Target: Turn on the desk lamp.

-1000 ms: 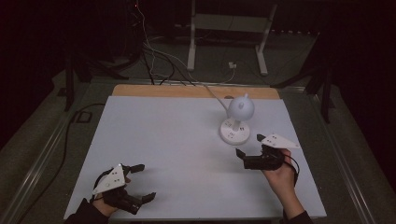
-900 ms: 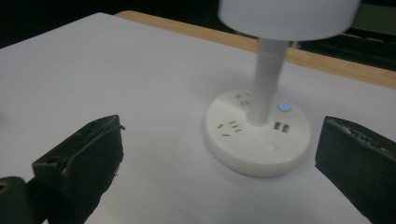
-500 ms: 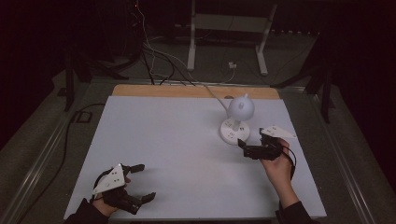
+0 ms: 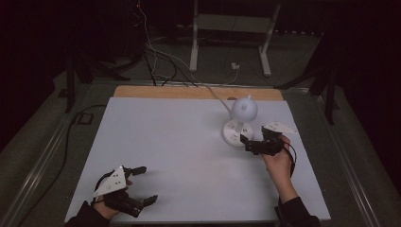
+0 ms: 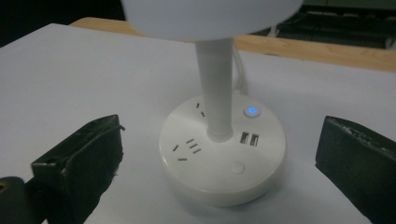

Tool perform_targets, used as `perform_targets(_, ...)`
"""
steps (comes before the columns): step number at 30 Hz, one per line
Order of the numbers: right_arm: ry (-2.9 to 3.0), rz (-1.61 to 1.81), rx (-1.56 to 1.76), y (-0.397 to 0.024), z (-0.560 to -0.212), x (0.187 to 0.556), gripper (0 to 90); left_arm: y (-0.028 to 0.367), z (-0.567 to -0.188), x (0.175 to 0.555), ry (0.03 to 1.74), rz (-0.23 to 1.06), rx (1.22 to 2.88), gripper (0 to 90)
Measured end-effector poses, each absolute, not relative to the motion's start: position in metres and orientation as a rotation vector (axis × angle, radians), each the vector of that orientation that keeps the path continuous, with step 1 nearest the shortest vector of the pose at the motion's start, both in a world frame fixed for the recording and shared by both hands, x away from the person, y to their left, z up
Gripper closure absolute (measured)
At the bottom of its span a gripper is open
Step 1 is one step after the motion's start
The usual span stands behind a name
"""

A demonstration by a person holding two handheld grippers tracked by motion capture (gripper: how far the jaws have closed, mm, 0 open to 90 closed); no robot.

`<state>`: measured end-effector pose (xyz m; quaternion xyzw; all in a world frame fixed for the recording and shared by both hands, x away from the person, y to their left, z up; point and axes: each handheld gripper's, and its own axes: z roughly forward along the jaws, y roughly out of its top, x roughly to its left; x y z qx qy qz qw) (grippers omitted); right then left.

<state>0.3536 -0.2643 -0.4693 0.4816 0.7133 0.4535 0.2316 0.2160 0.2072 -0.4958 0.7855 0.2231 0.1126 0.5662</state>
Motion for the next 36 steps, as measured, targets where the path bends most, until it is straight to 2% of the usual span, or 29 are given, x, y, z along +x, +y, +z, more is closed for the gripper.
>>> perform_targets(6, 1.957, 1.223, 1.347, -0.265, -0.473, 0.359, 0.3, 0.207, -0.496, 0.216, 0.525, 0.264, 1.849, 0.3)
perform_targets(8, 1.958, 1.196, 1.370, -0.264, -0.475, 0.361, 4.6, 0.207, -0.496, 0.216, 0.525, 0.265, 1.850, 0.3)
perform_targets(12, 1.962, 1.156, 1.381, -0.263, -0.477, 0.363, 7.3, 0.207, -0.496, 0.216, 0.527, 0.263, 1.848, 0.3)
perform_targets(13, 1.946, 1.141, 1.406, -0.262, -0.477, 0.364, 11.9, 0.207, -0.496, 0.216, 0.526, 0.264, 1.850, 0.3)
perform_targets(18, 1.924, 1.110, 1.442, -0.259, -0.477, 0.365, 19.6, 0.207, -0.496, 0.216, 0.527, 0.262, 1.849, 0.3)
perform_targets(20, 1.917, 1.110, 1.459, -0.259, -0.477, 0.365, 26.5, 0.207, -0.496, 0.216, 0.527, 0.263, 1.852, 0.3)
perform_targets(21, 1.912, 1.096, 1.462, -0.258, -0.477, 0.365, 35.6, 0.207, -0.496, 0.216, 0.526, 0.264, 1.851, 0.3)
perform_targets(23, 1.911, 1.086, 1.464, -0.258, -0.477, 0.365, 37.9, 0.207, -0.496, 0.216, 0.529, 0.262, 1.846, 0.3)
perform_targets(24, 1.909, 1.086, 1.480, -0.258, -0.476, 0.365, 46.1, 0.207, -0.496, 0.216, 0.530, 0.262, 1.848, 0.3)
perform_targets(25, 1.909, 1.086, 1.480, -0.258, -0.476, 0.365, 46.1, 0.207, -0.496, 0.216, 0.529, 0.263, 1.850, 0.3)
perform_targets(29, 1.891, 1.062, 1.513, -0.259, -0.476, 0.366, 66.0, 0.207, -0.496, 0.216, 0.530, 0.260, 1.848, 0.3)
perform_targets(33, 1.893, 1.036, 1.514, -0.259, -0.477, 0.367, 71.2, 0.207, -0.496, 0.216, 0.531, 0.261, 1.848, 0.3)
perform_targets(36, 1.914, 1.002, 1.492, -0.257, -0.477, 0.367, 82.2, 0.207, -0.496, 0.216, 0.531, 0.260, 1.850, 0.3)
